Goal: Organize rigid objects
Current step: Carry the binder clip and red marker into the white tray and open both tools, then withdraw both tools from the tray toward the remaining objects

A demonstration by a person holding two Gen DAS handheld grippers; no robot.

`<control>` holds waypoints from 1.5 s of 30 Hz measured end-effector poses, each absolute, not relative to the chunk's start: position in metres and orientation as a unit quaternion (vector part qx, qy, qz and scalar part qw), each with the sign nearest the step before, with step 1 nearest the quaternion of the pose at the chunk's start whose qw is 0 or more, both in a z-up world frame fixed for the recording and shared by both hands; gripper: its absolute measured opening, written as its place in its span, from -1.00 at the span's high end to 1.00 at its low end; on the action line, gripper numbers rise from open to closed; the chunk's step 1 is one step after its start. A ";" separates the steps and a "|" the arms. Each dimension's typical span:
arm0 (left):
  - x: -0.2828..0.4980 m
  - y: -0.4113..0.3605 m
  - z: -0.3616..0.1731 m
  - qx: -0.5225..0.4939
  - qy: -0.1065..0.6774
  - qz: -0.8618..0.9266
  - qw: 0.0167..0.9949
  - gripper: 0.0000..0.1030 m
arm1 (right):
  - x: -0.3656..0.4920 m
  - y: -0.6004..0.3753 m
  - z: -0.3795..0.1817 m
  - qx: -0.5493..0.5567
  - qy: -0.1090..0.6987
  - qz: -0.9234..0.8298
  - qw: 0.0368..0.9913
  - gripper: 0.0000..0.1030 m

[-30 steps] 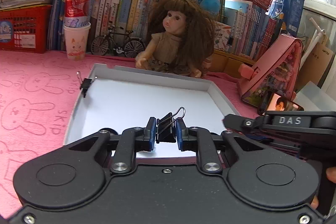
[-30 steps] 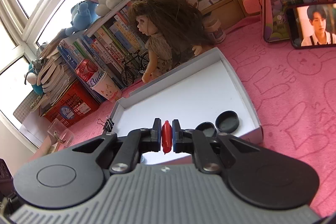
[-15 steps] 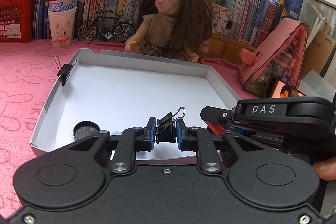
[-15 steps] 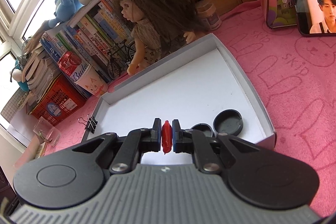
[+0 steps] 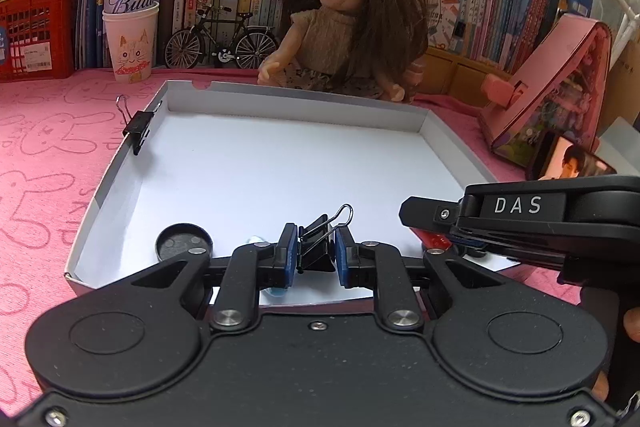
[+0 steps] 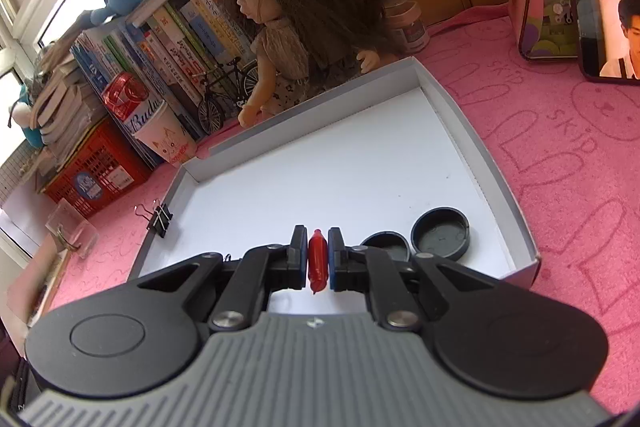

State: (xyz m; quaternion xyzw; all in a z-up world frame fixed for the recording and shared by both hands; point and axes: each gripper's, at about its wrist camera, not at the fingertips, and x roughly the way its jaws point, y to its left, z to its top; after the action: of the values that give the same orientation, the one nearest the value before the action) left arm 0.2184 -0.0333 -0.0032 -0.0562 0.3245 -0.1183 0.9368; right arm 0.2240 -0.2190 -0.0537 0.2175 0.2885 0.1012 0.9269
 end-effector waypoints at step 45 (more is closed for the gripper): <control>0.173 -0.021 0.023 -0.031 0.307 -0.111 0.945 -0.08 | 0.172 -0.217 -0.035 0.148 0.259 0.113 0.948 0.20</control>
State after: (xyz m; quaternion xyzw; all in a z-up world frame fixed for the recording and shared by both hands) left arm 0.1734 -0.0211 0.0228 -0.0310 0.3069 -0.1106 0.9448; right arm 0.1720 -0.2172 -0.0349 0.1476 0.2588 0.1127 0.9479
